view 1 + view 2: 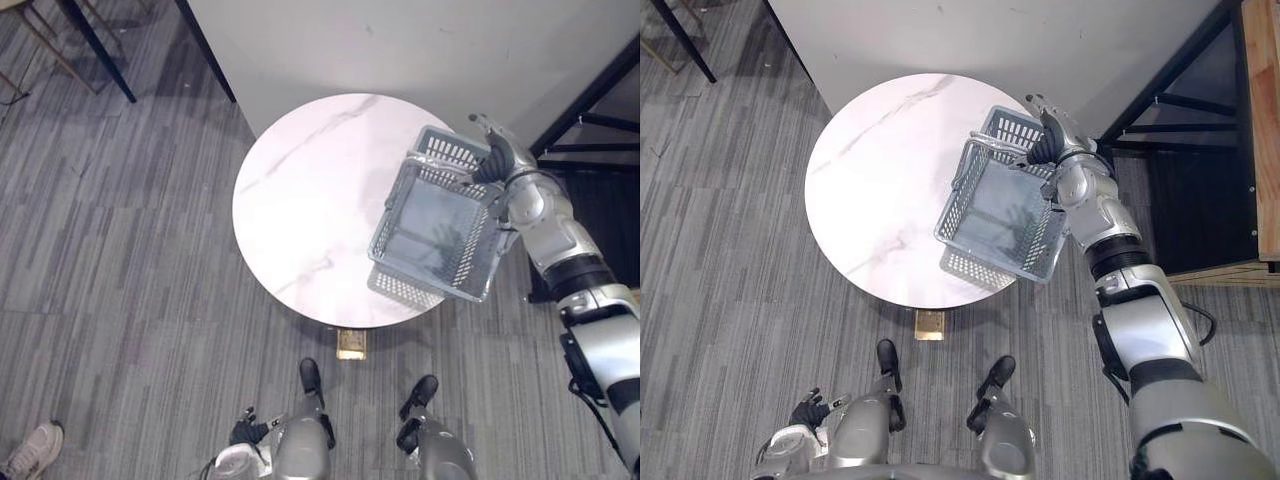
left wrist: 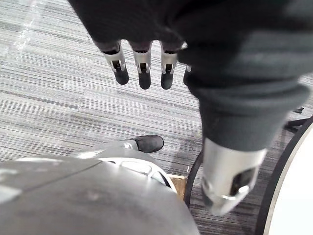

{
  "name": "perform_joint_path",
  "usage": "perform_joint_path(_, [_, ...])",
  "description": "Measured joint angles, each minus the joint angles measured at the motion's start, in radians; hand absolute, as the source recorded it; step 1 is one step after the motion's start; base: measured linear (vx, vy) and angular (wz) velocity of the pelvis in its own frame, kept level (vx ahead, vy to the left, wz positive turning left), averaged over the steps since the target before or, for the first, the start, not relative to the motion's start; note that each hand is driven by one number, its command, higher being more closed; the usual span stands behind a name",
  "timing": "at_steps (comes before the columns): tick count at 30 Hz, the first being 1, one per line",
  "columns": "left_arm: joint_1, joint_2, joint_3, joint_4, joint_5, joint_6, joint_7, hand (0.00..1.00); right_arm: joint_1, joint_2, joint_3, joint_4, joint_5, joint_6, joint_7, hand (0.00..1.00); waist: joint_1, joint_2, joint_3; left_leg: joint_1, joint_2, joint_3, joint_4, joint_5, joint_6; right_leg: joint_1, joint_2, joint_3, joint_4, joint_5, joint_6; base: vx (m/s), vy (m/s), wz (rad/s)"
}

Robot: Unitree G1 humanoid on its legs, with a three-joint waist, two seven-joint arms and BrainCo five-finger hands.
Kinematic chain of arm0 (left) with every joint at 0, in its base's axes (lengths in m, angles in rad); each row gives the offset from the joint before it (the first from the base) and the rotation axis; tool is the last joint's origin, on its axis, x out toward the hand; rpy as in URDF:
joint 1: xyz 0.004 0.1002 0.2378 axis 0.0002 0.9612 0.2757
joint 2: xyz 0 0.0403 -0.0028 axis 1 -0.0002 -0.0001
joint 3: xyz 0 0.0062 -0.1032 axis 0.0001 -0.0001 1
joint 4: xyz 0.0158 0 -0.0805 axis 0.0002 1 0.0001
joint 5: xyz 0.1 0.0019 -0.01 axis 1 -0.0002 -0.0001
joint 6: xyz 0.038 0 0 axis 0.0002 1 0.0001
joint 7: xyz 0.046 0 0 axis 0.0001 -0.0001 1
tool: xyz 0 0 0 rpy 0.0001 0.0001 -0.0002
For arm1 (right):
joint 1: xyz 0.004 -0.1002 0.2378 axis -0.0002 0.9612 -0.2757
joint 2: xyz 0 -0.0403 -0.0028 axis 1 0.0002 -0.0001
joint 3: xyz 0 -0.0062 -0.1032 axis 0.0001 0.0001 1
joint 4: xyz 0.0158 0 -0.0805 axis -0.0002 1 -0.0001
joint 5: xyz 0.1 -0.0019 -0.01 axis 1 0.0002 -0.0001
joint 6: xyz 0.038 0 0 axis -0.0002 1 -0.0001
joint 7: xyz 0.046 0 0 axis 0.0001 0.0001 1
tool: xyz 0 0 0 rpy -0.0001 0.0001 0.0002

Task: Pick vegetable in the basket

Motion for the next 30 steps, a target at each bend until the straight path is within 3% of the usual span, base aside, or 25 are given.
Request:
perform_joint_path(13, [-0.006, 0.010, -0.001, 0.000, 0.000, 0.000, 0.005, 0.00, 0.066, 0.023, 0.041, -0.030, -0.020, -0.003, 0.022, 0.00, -0.002, -0.016, 0.009, 0.004, 0.000, 0.005, 0.000, 0.000, 0.000, -0.003, 0.000, 0.009, 0.001, 0.000, 0.000, 0.02, 0.000, -0.01])
perform_joint_path(19, [-0.009, 0.018, -0.021, -0.001, 0.000, -0.002, 0.008, 0.00, 0.067, 0.023, 0.041, 0.039, -0.026, -0.004, 0.020, 0.00, 0.000, -0.015, 0.011, -0.001, -0.002, 0.001, 0.000, 0.000, 0.000, -0.005, -0.003, 0.005, 0.002, 0.000, 0.000, 0.00, 0.000, 0.00])
perform_joint_path(28, [-0.028, 0.025, -0.058, 0.000, 0.000, -0.006, 0.016, 0.00, 0.015, 0.017, -0.014, 0.169, -0.039, -0.001, -0.044, 0.00, -0.002, -0.003, 0.043, -0.018, -0.010, 0.002, 0.000, 0.003, 0.005, -0.030, -0.015, 0.010, 0.017, 0.000, 0.000, 0.01, 0.001, 0.00])
perform_joint_path(29, [-0.030, 0.024, -0.063, 0.000, 0.000, -0.009, 0.019, 0.00, 0.009, 0.016, -0.024, 0.180, -0.039, -0.001, -0.046, 1.00, -0.001, 0.000, 0.045, -0.019, -0.010, 0.002, 0.000, 0.003, 0.005, -0.031, -0.015, 0.010, 0.017, 0.000, 0.000, 0.06, 0.006, 0.00])
perform_joint_path(30, [-0.030, 0.024, -0.067, 0.000, 0.000, -0.011, 0.021, 0.00, 0.009, 0.016, -0.033, 0.181, -0.039, -0.002, -0.046, 1.00, -0.001, 0.002, 0.046, -0.020, -0.011, 0.002, 0.000, 0.003, 0.005, -0.032, -0.015, 0.010, 0.017, 0.000, 0.000, 0.04, 0.003, 0.00])
